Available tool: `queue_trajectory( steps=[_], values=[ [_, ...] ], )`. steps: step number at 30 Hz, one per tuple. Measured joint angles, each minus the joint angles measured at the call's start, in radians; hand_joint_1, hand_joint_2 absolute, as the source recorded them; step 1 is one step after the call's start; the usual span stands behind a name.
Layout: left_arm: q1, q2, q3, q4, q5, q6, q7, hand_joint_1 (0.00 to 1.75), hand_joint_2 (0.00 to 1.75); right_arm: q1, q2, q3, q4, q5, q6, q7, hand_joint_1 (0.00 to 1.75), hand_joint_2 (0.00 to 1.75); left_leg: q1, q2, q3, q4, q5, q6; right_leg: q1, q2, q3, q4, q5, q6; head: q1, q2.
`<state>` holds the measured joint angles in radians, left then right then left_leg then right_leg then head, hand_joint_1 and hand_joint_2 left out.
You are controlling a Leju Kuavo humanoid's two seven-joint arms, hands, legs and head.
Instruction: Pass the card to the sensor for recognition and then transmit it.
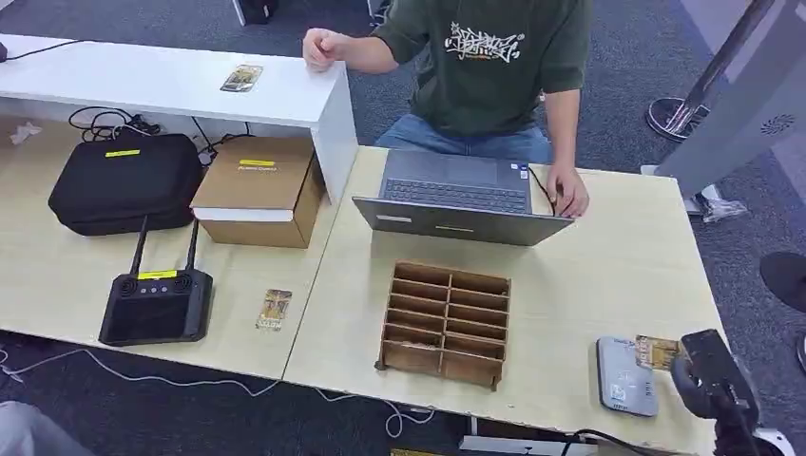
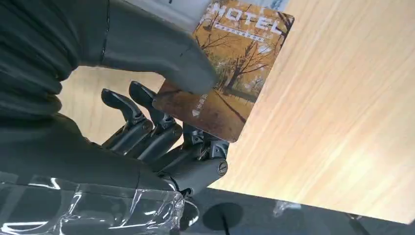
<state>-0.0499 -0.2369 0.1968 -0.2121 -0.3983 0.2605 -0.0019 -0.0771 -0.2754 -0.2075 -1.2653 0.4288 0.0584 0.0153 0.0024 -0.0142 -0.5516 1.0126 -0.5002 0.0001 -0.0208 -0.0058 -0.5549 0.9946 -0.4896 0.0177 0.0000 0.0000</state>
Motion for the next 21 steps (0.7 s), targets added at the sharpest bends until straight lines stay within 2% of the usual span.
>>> queue_trajectory(
  steps=[12,21],
  values=[
    [0.001,0.001,0.0,0.0,0.003,-0.002,0.002,0.0,0.0,0.05,-0.019,-0.058,0.046,-0.027,0.027,0.013,1.75,1.75,0.0,0.0,0.0,0.0,0.0,0.0,0.0,0.0,0.0,0.0,0.0,0.0,0.0,0.0],
    [0.0,0.001,0.0,0.0,-0.001,-0.001,0.003,0.0,0.0,0.035,-0.019,-0.072,0.11,0.001,0.033,0.016,1.75,1.75,0.0,0.002,0.002,0.0,0.0,0.0,0.0,0.002,0.002,0.0,0.0,0.0,0.0,0.0]
  ],
)
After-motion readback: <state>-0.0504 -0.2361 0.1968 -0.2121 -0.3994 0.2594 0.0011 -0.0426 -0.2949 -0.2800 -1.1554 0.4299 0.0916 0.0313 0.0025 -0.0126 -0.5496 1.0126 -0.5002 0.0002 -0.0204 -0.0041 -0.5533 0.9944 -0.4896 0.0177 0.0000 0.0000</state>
